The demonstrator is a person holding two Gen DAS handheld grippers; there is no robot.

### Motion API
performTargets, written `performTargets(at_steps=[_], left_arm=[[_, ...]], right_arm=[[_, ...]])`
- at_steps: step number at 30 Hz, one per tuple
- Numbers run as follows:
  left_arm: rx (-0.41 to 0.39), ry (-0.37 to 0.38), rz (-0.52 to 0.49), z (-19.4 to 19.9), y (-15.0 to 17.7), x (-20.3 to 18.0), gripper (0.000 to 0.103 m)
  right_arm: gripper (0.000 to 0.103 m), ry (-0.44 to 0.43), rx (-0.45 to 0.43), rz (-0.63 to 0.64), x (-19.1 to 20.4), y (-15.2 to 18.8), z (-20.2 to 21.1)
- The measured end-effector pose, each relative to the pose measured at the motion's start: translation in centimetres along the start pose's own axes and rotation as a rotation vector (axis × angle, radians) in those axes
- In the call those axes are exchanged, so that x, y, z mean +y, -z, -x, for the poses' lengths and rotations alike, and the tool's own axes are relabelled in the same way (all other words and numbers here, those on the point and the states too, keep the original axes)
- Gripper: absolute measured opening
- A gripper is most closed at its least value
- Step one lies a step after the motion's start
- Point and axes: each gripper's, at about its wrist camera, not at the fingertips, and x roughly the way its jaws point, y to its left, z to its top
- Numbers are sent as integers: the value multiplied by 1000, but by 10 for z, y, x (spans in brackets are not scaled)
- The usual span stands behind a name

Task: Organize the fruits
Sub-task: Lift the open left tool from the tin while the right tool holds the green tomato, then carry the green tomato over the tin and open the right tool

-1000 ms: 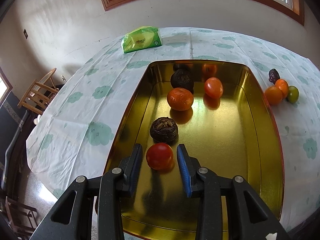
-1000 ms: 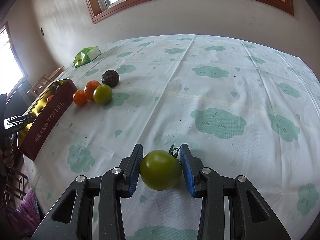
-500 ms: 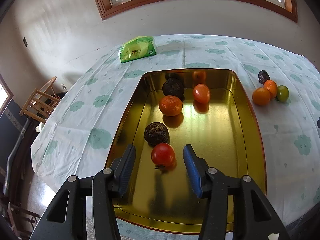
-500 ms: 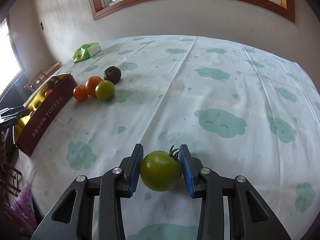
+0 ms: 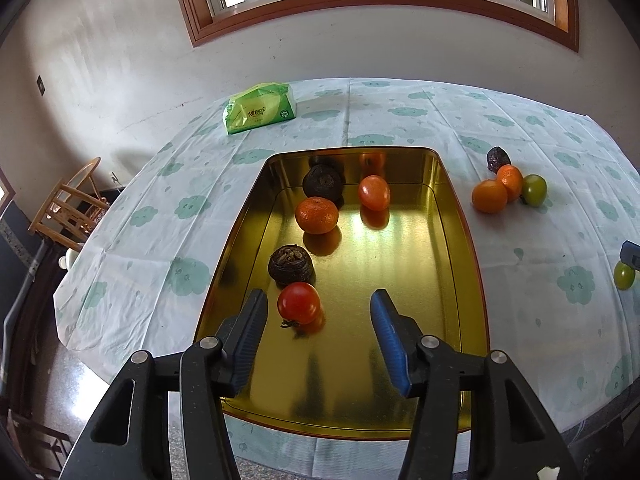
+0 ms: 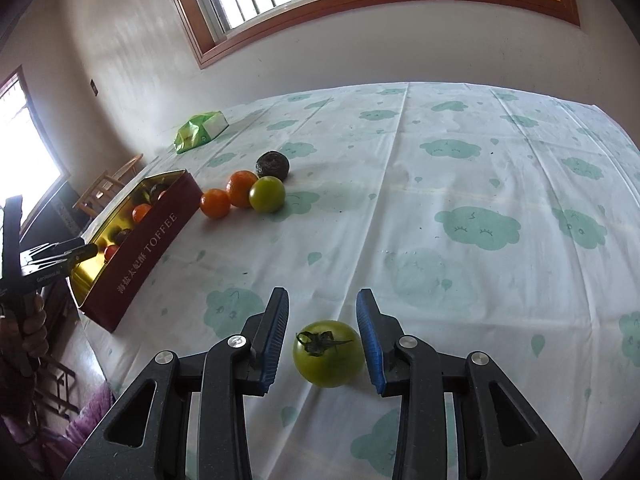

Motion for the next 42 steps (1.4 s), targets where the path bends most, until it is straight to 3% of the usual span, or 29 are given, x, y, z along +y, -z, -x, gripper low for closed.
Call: performTargets(at_steps=[5,7,9,12,15,23,30,42], left_arm=[[-12,12,3,6,1,2,54],[-13,12,1,7,2,3,55],[-10,14,2,7,2,3,56],[1,20,5,6,4,2,56],[1,26,0,7,4,0,56],[-4,35,1,9,4,1,58],[8,48,15,7,7,8,58],[-15,22,74,19,11,41,60]], right_arm=[[38,50,12,28,1,8,6],[49,30,20,20,-2,12,10],[53,57,34,48,3,16,11],[51,95,71,58,7,24,4],[40,81,42,31,0,25,10],[43,103,56,40,3,5,-10],[38,97,61,73,12,-2,-9],[38,-145,-3,238,112,-53,19]])
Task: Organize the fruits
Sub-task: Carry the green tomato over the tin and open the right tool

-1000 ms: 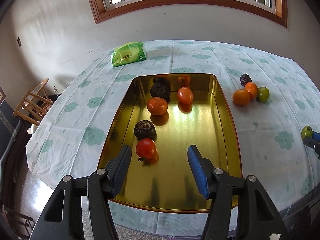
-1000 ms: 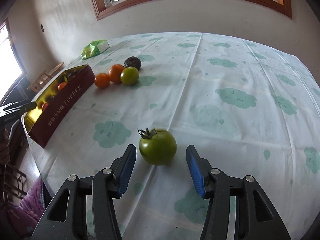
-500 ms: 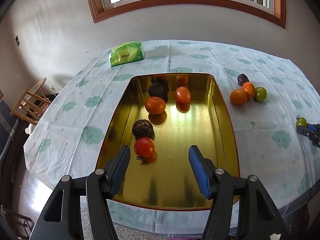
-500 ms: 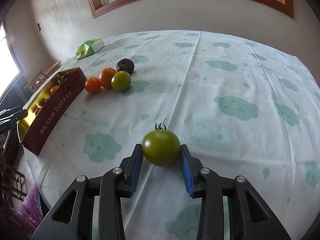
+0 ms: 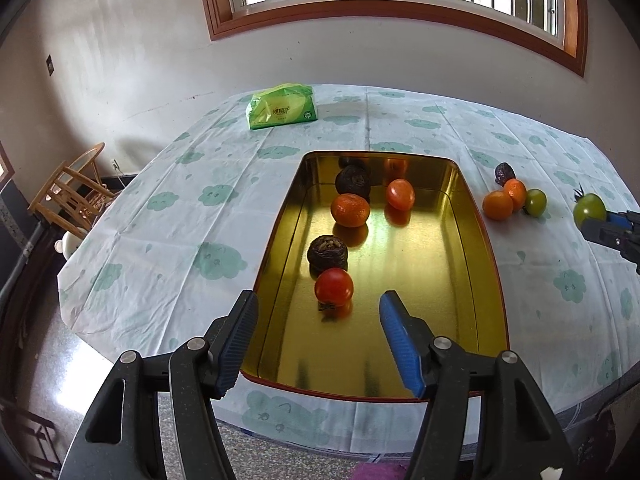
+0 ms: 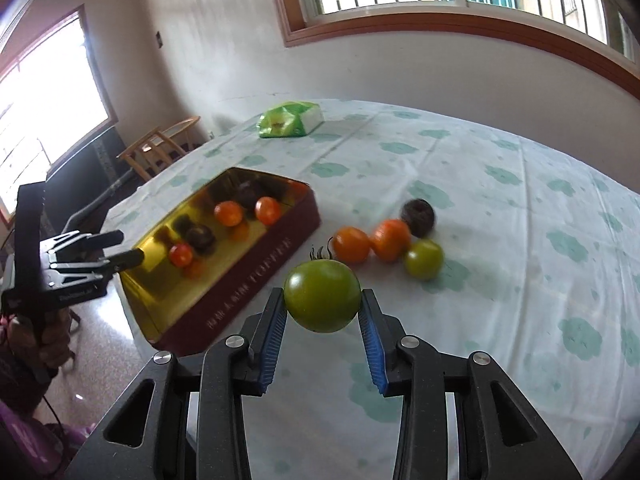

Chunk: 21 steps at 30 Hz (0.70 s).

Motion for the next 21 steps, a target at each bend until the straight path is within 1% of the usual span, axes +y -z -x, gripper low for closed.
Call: performTargets(at_steps=[4,6,8,14,21], left_arm=[[-14,-16,2,5,-1,9,63],[-22,-20,4,7,-1,12,69],[-27,-26,5,8,-2,14,70],[-35,-29,5,8,-3,21,71],[-35,-42,-8,3,-2,23,74]], right_arm=[[38,-71,15,52,22,-22,-18],[38,-88,38,90,35,-29,-31],[38,-105,63,118,46,-35,-45],[38,-121,154,163,65,-42,-92],[38,-112,207,150,70,-45,-118]])
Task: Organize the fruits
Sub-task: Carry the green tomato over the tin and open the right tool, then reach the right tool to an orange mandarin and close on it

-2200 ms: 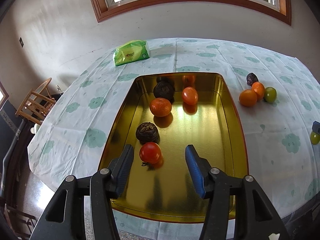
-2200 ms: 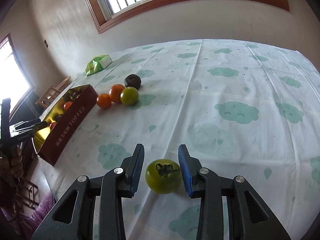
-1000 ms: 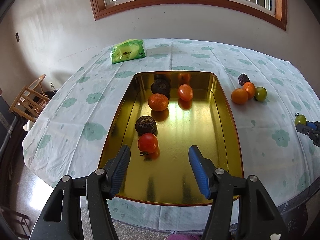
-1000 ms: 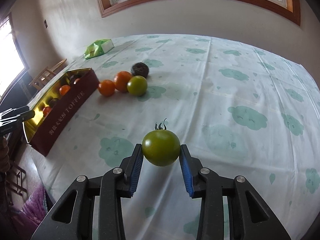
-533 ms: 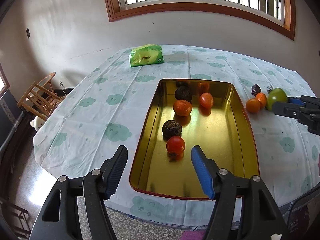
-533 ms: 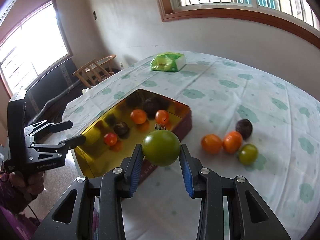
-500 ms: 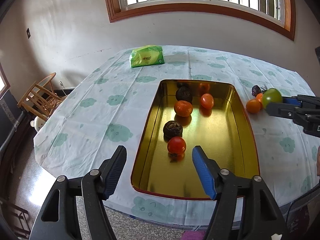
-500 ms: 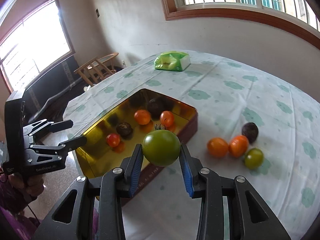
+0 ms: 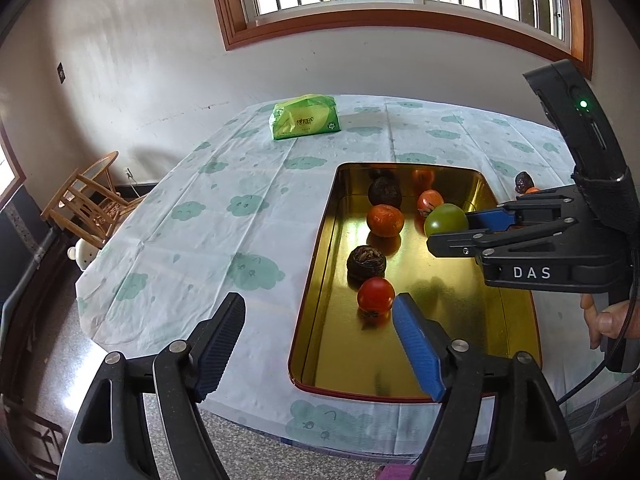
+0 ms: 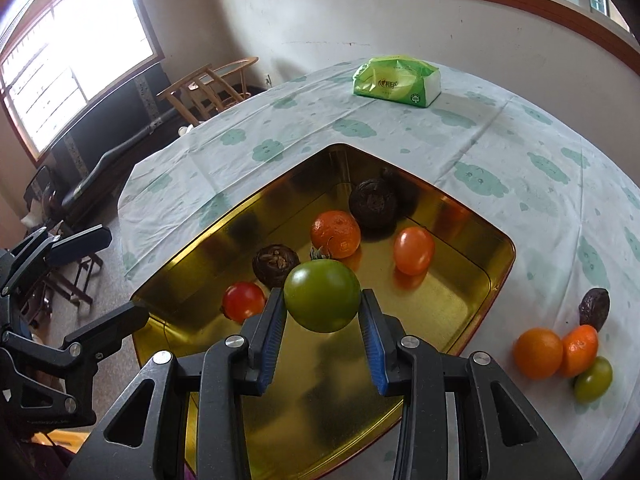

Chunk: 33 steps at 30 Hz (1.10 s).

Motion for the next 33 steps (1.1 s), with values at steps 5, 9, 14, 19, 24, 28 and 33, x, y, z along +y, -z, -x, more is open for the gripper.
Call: performTargets(at_steps=[5,9,14,19,24,28,33], left_arm=[[4,1,1,-3,1,1,74],[8,2,0,-6,2,2,75],[15,5,1,-10,3,3,75],[24,7,1,-13,3,3,75],[31,6,-1,-15,4,1,75],[37,6,-3,-15,5,0,75],[14,7,-11,-7,2,-2,75]], right_arm=[[39,7,22,-12,-2,-6,-10],[39,11,31,-25,-4,-9,-17],[39,6,37,-32,-4,-10,-22],[39,4,36,-35,-4,-11,-26],[39,-10,19,-40,-4,-13,-24],[40,-34,-24,-65,-8,-14,-13],[46,-33,-112,-105,-32,8,27]])
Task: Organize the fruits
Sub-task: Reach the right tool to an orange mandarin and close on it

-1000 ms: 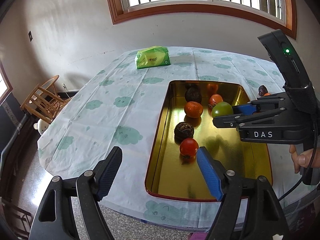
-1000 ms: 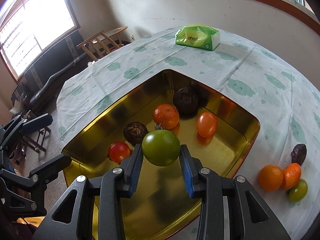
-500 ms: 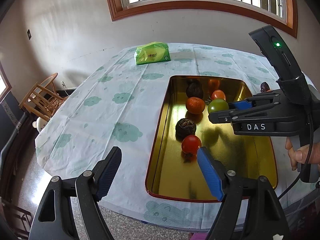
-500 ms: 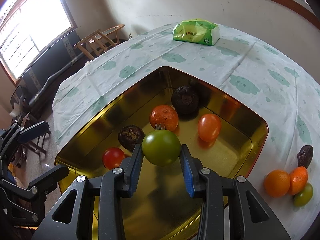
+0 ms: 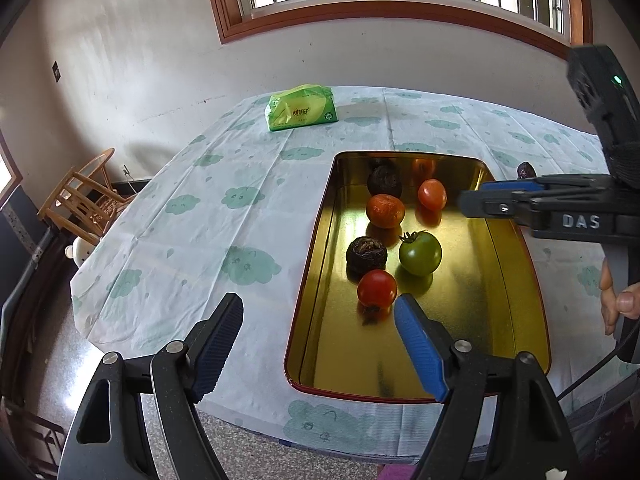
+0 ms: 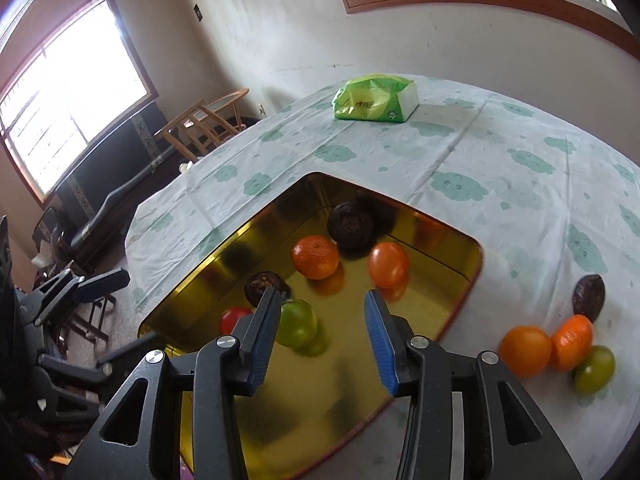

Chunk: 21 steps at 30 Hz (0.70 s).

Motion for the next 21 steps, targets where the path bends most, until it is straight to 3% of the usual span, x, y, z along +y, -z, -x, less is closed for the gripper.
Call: performTargets(at_steps=[6,11,14,21], left_arm=[[-17,16,-7,4,-4,-8,75],[-3,46,-36,5,-6,-27,75],[-10,45,-63,7,-7,-36,76],[4,36,-84,3,-15,-46,76]], right_arm=[[46,94,17,6,-61,44,53],[46,123,26,39,-84,40,65],[46,140,53,151,-78,29,54],[46,183,233,478,-61,3,1]])
